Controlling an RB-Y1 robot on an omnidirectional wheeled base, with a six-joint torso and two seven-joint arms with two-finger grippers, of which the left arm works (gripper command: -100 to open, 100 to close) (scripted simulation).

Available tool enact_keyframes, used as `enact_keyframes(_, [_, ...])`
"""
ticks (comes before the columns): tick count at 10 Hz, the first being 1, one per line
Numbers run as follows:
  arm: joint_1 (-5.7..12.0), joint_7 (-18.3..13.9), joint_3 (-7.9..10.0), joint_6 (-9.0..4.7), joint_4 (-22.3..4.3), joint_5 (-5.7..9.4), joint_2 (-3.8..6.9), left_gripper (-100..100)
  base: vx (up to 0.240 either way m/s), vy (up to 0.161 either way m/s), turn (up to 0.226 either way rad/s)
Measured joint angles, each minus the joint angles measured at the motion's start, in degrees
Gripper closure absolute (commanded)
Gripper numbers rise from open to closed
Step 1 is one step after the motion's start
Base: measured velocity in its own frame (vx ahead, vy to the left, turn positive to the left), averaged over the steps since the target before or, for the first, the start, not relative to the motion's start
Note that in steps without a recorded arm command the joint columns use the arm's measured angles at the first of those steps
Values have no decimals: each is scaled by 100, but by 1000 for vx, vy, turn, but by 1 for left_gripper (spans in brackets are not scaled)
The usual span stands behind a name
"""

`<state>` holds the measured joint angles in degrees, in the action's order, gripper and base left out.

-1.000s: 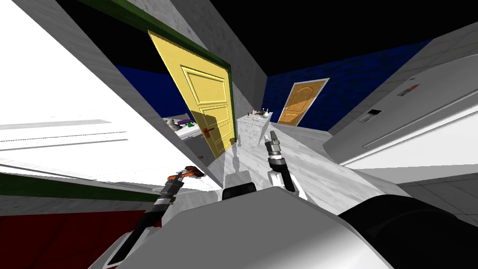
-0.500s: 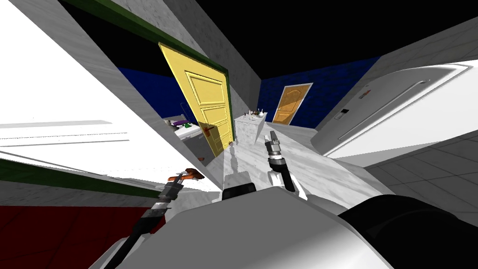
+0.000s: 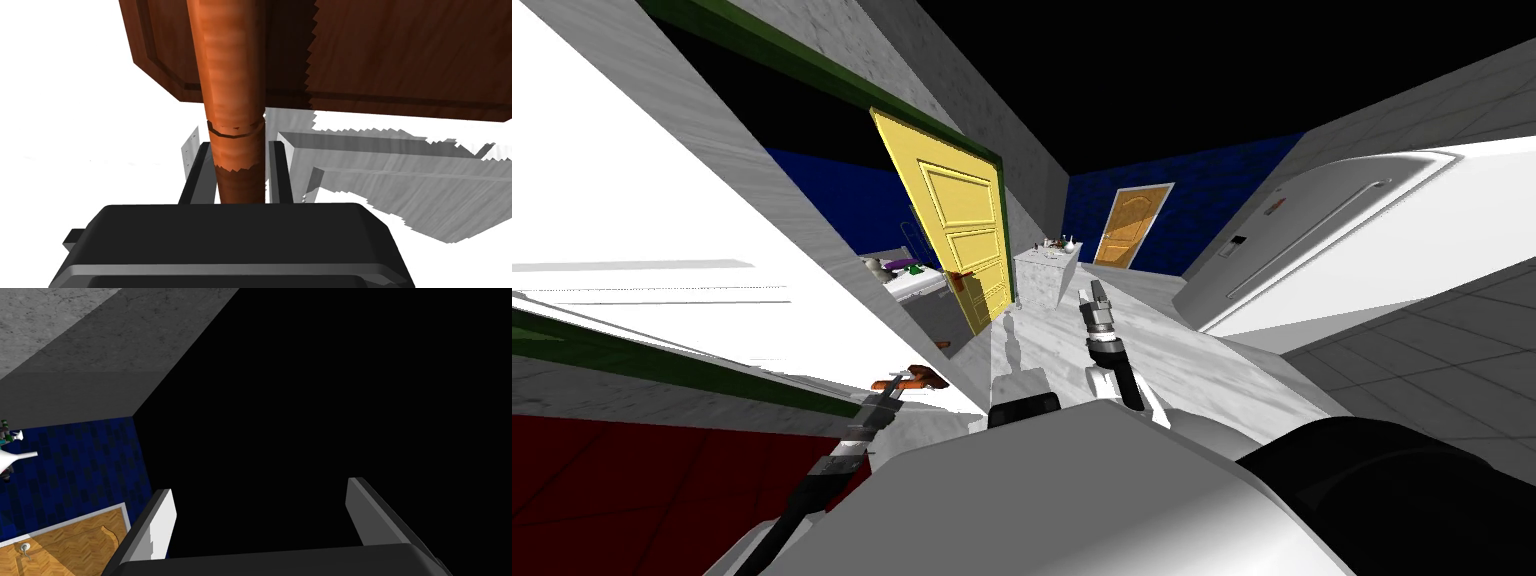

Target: Pull the door open

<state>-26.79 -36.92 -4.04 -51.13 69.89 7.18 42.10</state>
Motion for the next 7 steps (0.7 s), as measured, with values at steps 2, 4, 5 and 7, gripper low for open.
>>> enact_keyframes(2, [-54, 12, 4, -181, -36, -23, -3, 100, 63, -59, -4])
enact_keyframes(4, [-91, 15, -9, -345, -64, -50, 1, 100, 50, -44, 6])
enact_keyframes(5, [-107, 19, -19, -442, -94, -67, -6, 100, 46, -44, 15])
enact_keyframes(7, [-138, 32, -50, -587, -108, -108, -15, 100, 38, -50, 9])
